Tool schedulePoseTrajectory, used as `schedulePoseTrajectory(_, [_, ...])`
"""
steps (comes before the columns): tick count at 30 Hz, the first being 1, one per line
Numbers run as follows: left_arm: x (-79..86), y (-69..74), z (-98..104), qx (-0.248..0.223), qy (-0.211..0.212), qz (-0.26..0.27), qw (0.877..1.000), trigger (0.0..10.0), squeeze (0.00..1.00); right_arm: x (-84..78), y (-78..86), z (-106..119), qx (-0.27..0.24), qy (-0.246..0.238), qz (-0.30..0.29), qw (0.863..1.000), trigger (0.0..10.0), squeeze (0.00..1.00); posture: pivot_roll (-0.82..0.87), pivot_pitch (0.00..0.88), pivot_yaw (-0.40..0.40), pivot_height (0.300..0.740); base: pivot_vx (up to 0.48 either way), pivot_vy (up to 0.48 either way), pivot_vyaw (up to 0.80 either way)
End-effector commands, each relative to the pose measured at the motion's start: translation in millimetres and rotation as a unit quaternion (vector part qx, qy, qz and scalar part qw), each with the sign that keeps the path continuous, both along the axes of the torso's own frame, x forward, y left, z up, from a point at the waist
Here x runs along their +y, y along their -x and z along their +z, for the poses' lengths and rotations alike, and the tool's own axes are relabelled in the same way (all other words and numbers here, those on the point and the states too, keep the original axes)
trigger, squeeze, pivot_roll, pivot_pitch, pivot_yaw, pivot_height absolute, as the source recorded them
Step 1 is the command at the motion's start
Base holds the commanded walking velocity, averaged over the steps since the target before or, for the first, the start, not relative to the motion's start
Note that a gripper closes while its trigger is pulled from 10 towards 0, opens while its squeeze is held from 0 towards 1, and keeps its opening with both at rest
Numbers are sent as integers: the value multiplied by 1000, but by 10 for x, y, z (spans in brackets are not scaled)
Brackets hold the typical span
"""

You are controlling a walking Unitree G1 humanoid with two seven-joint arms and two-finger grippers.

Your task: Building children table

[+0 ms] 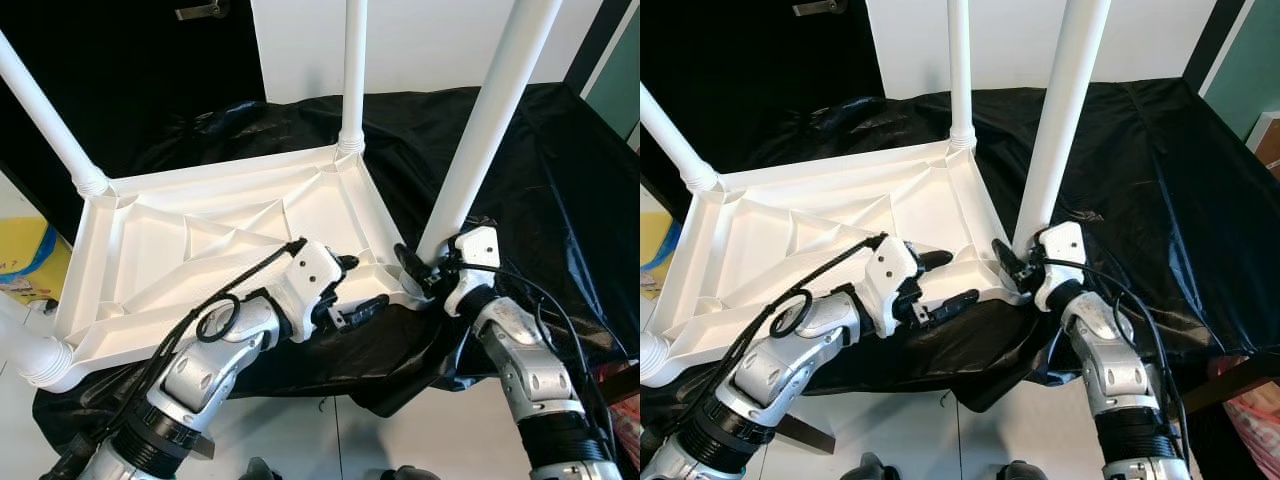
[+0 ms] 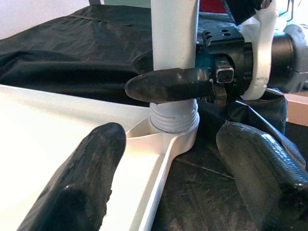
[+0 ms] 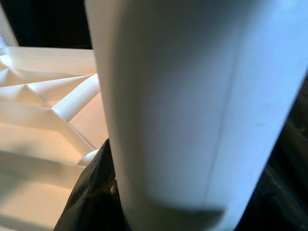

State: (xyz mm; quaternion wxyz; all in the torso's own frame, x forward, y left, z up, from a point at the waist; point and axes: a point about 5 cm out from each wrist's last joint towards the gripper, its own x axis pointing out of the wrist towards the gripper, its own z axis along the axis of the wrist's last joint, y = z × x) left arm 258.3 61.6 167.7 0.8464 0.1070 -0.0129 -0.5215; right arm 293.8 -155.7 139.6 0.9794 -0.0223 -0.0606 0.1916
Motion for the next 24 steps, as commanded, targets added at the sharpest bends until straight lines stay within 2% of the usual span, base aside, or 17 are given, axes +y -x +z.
schedulePoseTrajectory(1, [-39, 72, -19, 10, -10, -56, 998, 10000, 0, -56, 20, -27, 11, -21, -62, 998, 10000, 0, -54, 93, 44, 740, 0, 0, 0])
schedulePoseTrajectory(2, [-39, 72, -19, 10, -10, -56, 998, 10000, 0, -56, 20, -27, 11, -21, -62, 998, 10000, 0, -54, 93, 44, 740, 0, 0, 0])
schedulePoseTrajectory(3, [-47, 75, -21, 10, -10, -58, 998, 10000, 0, -42, 34, -26, 8, -27, -87, 996, 10000, 0, -55, 92, 40, 740, 0, 0, 0])
schedulePoseTrajectory(5, [-47, 75, -21, 10, -10, -58, 998, 10000, 0, -42, 34, -26, 8, -27, -87, 996, 10000, 0, -55, 92, 40, 740, 0, 0, 0])
schedulePoseTrajectory(6, [-55, 77, -21, 10, -9, -59, 998, 10000, 0, -26, 47, -45, 11, -30, -119, 992, 10000, 0, -54, 91, 35, 740, 0, 0, 0])
schedulePoseTrajectory(9, [-55, 77, -21, 10, -9, -59, 998, 10000, 0, -26, 47, -45, 11, -30, -119, 992, 10000, 0, -54, 91, 35, 740, 0, 0, 0])
schedulePoseTrajectory(10, [-63, 78, -21, 10, -9, -59, 998, 10000, 0, -13, 61, -79, 14, -33, -164, 986, 10000, 0, -50, 91, 29, 740, 0, 0, 0])
schedulePoseTrajectory(11, [-63, 78, -21, 10, -9, -59, 998, 10000, 0, -13, 61, -79, 14, -33, -164, 986, 10000, 0, -50, 91, 29, 740, 0, 0, 0])
schedulePoseTrajectory(12, [-67, 81, -22, 10, -8, -58, 998, 10000, 0, 14, 81, -118, 20, -39, -216, 975, 10000, 0, -42, 89, 23, 740, 0, 0, 0])
schedulePoseTrajectory(13, [-67, 81, -22, 10, -8, -58, 998, 10000, 0, 14, 81, -118, 20, -39, -216, 975, 10000, 0, -42, 89, 23, 740, 0, 0, 0])
schedulePoseTrajectory(14, [-68, 85, -23, 11, -7, -57, 998, 10000, 0, 71, 102, -143, 27, -50, -249, 967, 10000, 0, -40, 88, 23, 740, 0, 0, 0])
schedulePoseTrajectory(16, [-69, 94, -30, 12, -7, -57, 998, 10000, 0, 192, 111, -135, 29, -60, -254, 965, 10000, 0, -41, 85, 21, 740, 0, 0, 0])
schedulePoseTrajectory(24, [-79, 100, -28, 12, -6, -58, 998, 10000, 0, 194, 130, -147, 32, -57, -248, 966, 10000, 0, -35, 83, 17, 740, 0, 0, 0])
